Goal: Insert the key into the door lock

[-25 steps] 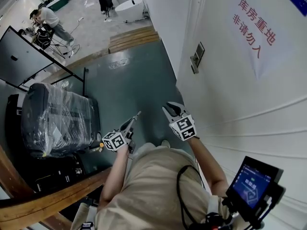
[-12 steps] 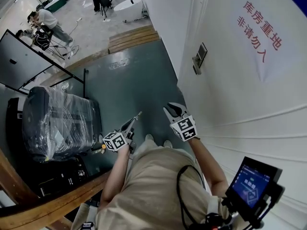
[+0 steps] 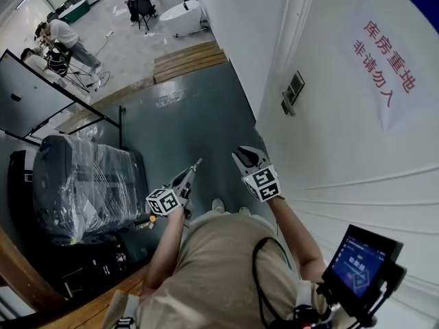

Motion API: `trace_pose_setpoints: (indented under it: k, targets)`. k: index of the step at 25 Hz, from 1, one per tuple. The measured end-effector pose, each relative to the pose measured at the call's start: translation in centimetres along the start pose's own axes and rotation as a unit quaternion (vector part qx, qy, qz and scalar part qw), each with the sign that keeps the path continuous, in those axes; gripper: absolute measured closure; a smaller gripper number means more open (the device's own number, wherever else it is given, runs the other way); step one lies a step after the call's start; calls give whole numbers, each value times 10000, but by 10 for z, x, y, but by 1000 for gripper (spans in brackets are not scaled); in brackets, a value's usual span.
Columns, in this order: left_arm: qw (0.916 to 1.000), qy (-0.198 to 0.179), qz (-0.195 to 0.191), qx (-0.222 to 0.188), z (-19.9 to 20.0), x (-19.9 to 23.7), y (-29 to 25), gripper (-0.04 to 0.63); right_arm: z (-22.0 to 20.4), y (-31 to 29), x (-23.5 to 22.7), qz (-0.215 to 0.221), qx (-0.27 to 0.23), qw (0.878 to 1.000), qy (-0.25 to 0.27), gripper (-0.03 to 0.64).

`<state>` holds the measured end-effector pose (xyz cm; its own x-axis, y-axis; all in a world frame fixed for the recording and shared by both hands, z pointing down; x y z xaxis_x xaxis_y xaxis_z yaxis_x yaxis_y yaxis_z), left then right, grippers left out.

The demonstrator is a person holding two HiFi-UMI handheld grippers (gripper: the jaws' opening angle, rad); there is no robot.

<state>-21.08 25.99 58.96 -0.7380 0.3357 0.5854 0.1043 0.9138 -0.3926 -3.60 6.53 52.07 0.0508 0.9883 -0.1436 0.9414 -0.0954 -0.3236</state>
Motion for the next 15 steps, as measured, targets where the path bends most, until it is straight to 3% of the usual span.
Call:
trace_pose_setpoints:
  k: [15]
  targets:
    - [9997, -60, -217, 131, 42, 55, -10, 561, 15, -60, 9, -243, 20, 9997, -57, 530]
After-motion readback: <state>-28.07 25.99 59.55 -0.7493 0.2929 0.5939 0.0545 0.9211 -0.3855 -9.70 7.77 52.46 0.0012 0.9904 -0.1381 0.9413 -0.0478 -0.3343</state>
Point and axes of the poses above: the fingertips, and each gripper's own axes: y backward along the fingers, x to its left, z out of its top, the point moved 7 cm from there along y, backward along the fingers, and after that the axes turned 14 degrees about z, right-handed, at the moved point
